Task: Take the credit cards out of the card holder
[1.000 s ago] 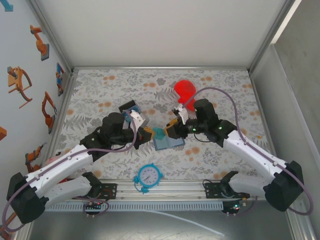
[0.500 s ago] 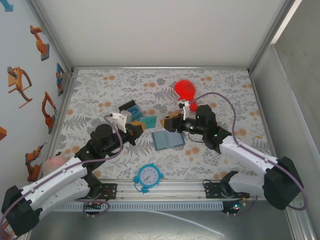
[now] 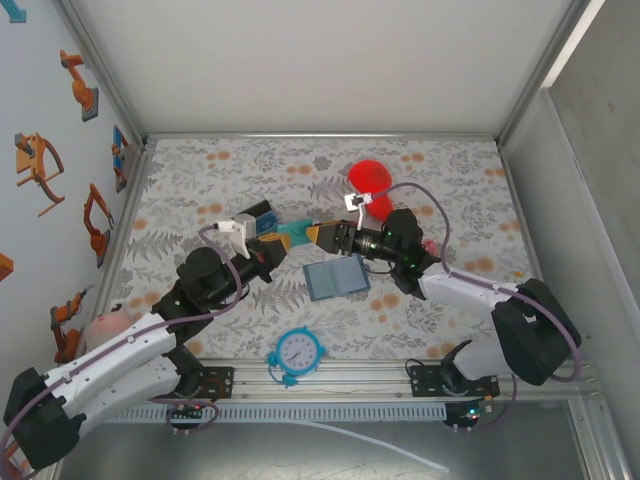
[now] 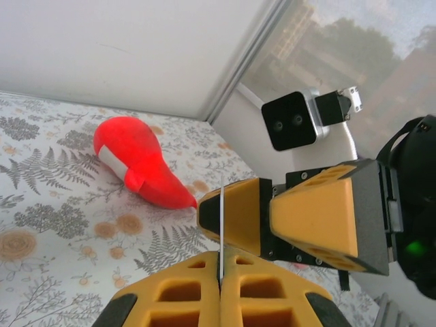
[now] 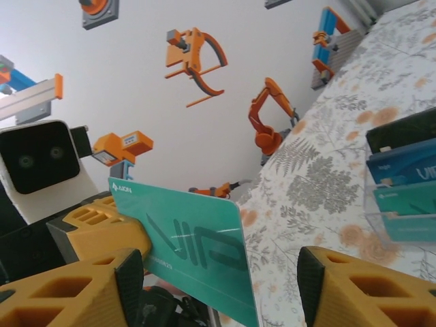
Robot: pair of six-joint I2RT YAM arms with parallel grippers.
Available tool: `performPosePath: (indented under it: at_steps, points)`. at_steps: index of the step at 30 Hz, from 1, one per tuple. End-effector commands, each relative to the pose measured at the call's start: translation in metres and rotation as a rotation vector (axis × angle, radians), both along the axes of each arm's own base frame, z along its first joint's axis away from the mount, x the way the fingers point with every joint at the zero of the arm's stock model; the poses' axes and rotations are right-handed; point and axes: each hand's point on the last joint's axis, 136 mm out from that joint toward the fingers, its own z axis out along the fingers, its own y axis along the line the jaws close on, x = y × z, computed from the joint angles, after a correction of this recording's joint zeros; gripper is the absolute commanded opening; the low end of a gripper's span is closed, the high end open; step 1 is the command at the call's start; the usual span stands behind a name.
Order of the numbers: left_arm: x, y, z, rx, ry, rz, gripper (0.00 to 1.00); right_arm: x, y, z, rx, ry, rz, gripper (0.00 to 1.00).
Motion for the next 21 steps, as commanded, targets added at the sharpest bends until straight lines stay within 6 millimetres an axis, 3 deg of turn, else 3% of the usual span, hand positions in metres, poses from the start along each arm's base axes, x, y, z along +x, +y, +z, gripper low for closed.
performPosePath:
  at_steps: [1,6,12,15,21]
  points:
    - [-0.002,-0.003,0.026,-0.093,-0.035,-0.020,0.00,-0.009,0.006,0.038,0.119,-0.080,0.073,0.58]
    - [0.000,-0.006,0.029,-0.112,-0.032,-0.024,0.00,-0.016,0.011,0.049,0.173,-0.103,0.133,0.43]
    - [0.002,-0.008,0.028,-0.127,-0.011,-0.025,0.02,-0.018,0.014,0.055,0.189,-0.124,0.162,0.15]
    - [0.002,-0.008,0.026,-0.102,0.003,-0.025,0.18,-0.020,0.015,0.055,0.186,-0.130,0.175,0.03]
    - [0.000,0.006,0.029,0.091,-0.006,0.015,0.78,-0.022,0.014,0.043,0.122,-0.139,0.170,0.00]
